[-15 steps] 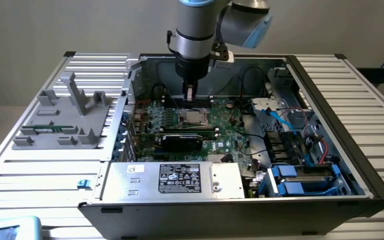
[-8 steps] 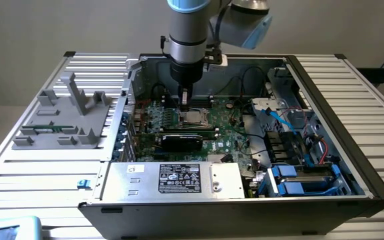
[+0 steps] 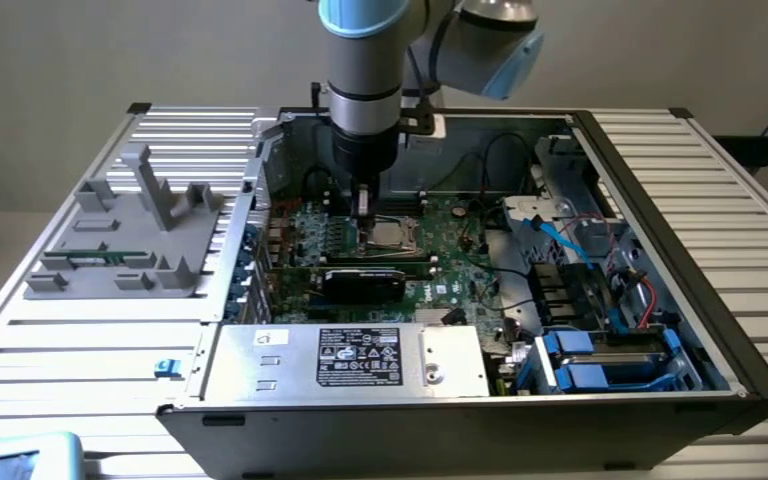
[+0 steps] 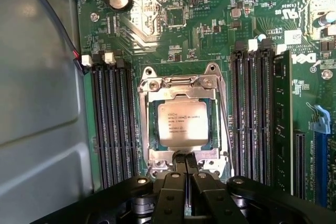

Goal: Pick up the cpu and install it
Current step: 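Close the cpu cover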

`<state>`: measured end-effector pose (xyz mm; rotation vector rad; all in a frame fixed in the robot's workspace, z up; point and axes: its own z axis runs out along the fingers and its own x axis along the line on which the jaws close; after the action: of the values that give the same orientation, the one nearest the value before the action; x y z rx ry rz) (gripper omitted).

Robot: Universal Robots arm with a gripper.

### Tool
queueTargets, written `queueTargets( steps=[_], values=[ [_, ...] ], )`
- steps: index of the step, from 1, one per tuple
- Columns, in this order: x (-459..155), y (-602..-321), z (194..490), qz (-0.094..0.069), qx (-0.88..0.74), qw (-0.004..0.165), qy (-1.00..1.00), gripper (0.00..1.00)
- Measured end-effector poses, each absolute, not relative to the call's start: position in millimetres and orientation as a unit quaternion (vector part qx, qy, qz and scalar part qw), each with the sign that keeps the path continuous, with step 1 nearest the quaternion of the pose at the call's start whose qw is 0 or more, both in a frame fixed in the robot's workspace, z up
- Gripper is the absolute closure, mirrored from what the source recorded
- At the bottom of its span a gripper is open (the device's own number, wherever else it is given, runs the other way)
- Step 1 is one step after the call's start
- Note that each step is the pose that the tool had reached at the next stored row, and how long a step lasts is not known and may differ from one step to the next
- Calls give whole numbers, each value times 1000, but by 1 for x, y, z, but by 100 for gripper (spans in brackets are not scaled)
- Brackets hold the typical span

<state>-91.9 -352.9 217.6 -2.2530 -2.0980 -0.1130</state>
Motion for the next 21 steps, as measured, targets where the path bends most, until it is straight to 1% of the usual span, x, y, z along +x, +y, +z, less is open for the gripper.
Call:
queueTargets(
  steps=[7,21],
  values=[
    [-96,-353,210,-45,-731,23,-681,88],
    [-100,-354,208,-50,-730,19,-681,88]
  ],
)
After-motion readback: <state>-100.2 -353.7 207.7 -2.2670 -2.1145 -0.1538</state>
